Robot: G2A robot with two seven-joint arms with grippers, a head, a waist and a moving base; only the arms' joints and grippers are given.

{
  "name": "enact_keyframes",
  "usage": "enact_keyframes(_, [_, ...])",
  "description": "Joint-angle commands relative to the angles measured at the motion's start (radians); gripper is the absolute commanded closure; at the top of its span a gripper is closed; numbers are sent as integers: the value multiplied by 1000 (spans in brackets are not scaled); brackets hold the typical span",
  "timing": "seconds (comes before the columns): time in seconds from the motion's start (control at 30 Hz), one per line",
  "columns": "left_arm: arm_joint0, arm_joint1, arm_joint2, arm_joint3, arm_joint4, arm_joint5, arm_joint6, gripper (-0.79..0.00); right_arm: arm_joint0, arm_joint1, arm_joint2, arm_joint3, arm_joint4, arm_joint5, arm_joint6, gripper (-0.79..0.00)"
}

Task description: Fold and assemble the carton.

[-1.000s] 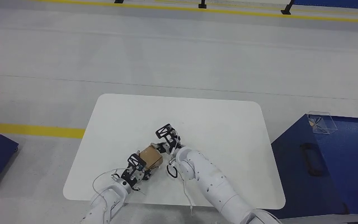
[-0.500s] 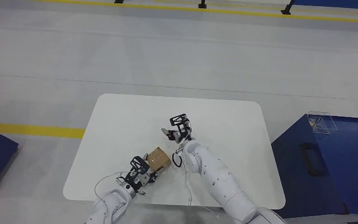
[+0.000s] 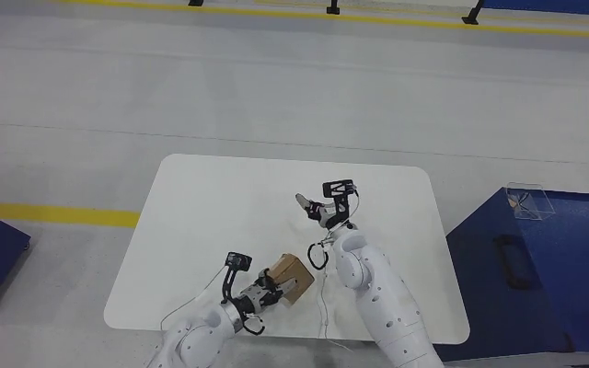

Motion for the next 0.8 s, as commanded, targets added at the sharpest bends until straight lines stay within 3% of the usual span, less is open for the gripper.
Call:
enact_keyframes(0.0, [-21,-1,10,29,19,52,-32,-148,-14,2,-2,-15,-3,-4,11,-785])
enact_keyframes(0.03, [-30,-3,18,42,4,59,-41,-289,-18,2,-4,-18,-4,-3,13,-785])
enact_keyframes(0.07, [-40,-4,22,60,-5,65,-52,-634,-20,2,-5,-18,-4,-3,15,-785])
enact_keyframes(0.1, [-50,-5,25,74,-12,75,-54,-785,-21,2,-7,-17,-3,-5,18,-785])
enact_keyframes(0.23, [-67,-7,25,102,-35,80,-33,-785,-18,2,-11,-7,1,-6,18,-785])
enact_keyframes(0.4, [-32,2,-21,48,-25,80,41,-785,-12,2,-15,4,5,-7,19,-785])
enact_keyframes(0.5, [17,12,-54,-41,150,120,223,-785,-10,2,-18,6,7,-8,19,-785])
enact_keyframes(0.6, [89,19,-33,-153,441,162,464,-785,-8,1,-24,6,8,-7,19,-785])
enact_keyframes(0.63, [108,21,-16,-175,526,153,528,-579,-8,1,-28,8,10,-10,23,-785])
enact_keyframes(0.7, [127,26,9,-190,670,129,620,-83,-5,0,-32,9,20,-14,42,-785])
enact_keyframes(0.73, [129,28,19,-182,752,139,647,0,-5,0,-32,9,20,-14,42,-785])
enact_keyframes(0.77, [128,29,34,-174,821,150,662,0,-5,0,-32,9,20,-14,42,-785])
